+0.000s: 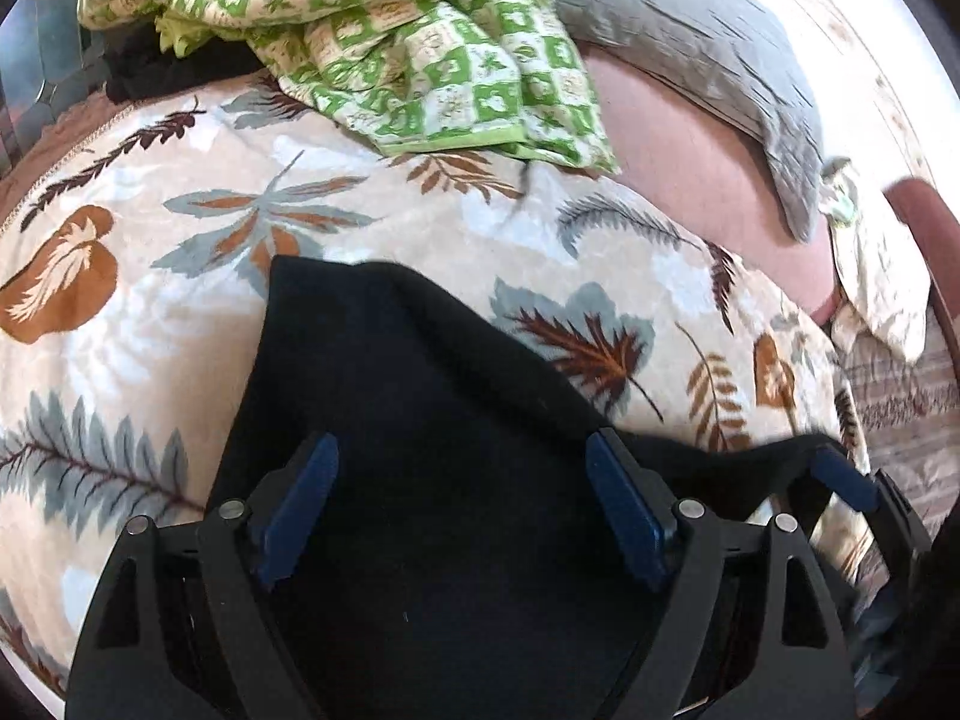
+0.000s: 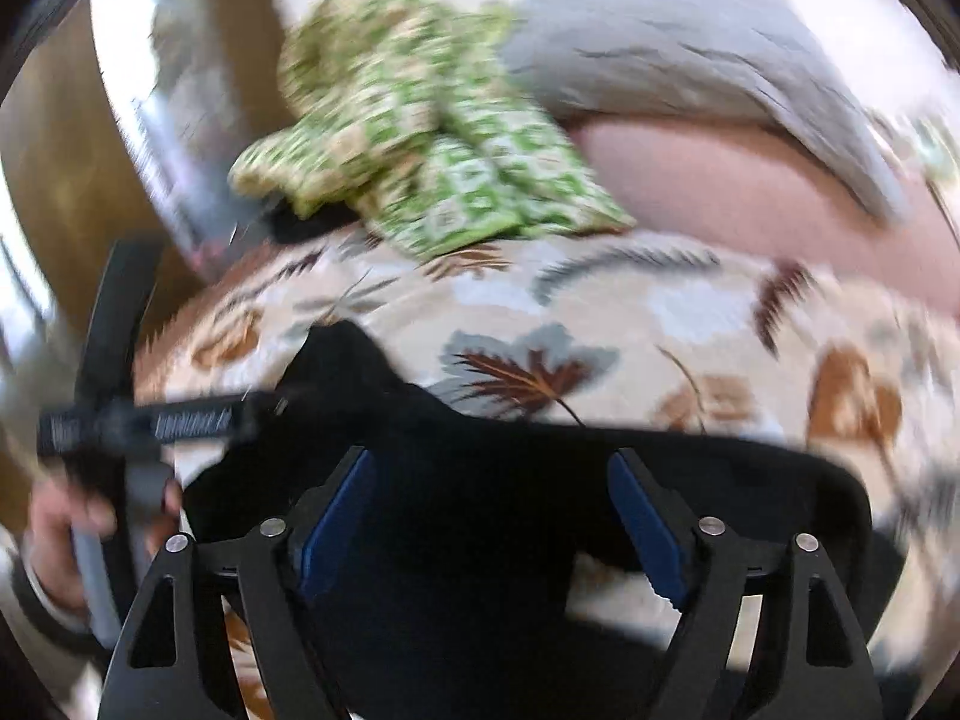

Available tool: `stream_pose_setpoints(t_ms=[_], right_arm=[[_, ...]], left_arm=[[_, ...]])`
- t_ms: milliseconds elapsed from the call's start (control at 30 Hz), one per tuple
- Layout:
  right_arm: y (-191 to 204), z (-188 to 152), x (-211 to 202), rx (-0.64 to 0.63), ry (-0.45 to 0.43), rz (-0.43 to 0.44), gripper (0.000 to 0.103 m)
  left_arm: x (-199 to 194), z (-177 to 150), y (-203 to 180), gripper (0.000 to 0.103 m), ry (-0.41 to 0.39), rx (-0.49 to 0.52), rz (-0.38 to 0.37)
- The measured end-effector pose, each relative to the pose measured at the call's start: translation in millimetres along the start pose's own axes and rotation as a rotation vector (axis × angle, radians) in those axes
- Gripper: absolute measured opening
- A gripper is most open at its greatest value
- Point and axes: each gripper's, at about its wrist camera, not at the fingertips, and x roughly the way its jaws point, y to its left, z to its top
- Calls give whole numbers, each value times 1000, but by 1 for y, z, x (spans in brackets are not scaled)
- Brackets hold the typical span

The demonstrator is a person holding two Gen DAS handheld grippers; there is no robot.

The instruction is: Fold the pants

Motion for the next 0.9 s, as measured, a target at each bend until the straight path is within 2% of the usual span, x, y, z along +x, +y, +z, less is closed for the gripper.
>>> stream_pose_setpoints(t_ms=[67, 233, 267, 300, 333, 367, 500, 667, 733, 900], right_arm=[[16, 8, 14, -102, 9, 17, 82], [40, 14, 58, -240, 52, -3, 81], [42, 12, 67, -260, 66, -12, 77], [42, 10, 74, -265, 76, -4, 68], [39, 7, 77, -257, 87, 7, 33], [37, 5, 80, -237, 99, 14, 4], [32, -8, 58, -157, 49, 56, 5], [64, -45, 1, -209, -16, 83, 5], [76, -69, -11, -220, 7, 92, 5], [92, -124, -13, -207, 94, 78, 5]], left_arm=[[5, 7, 4, 85, 3, -17, 9], [15, 19, 15, 85, 16, -45, 22], [13, 21, 19, 85, 13, -60, 13], [12, 21, 21, 85, 10, -68, 9], [10, 21, 22, 85, 7, -70, 5], [7, 20, 25, 85, 0, -73, 3], [-15, 11, 39, 85, -33, -125, -49], [-44, -16, 56, 85, -70, -156, -82], [-53, -33, 66, 85, -75, -173, -98], [-70, -69, 96, 85, -95, -236, -115]])
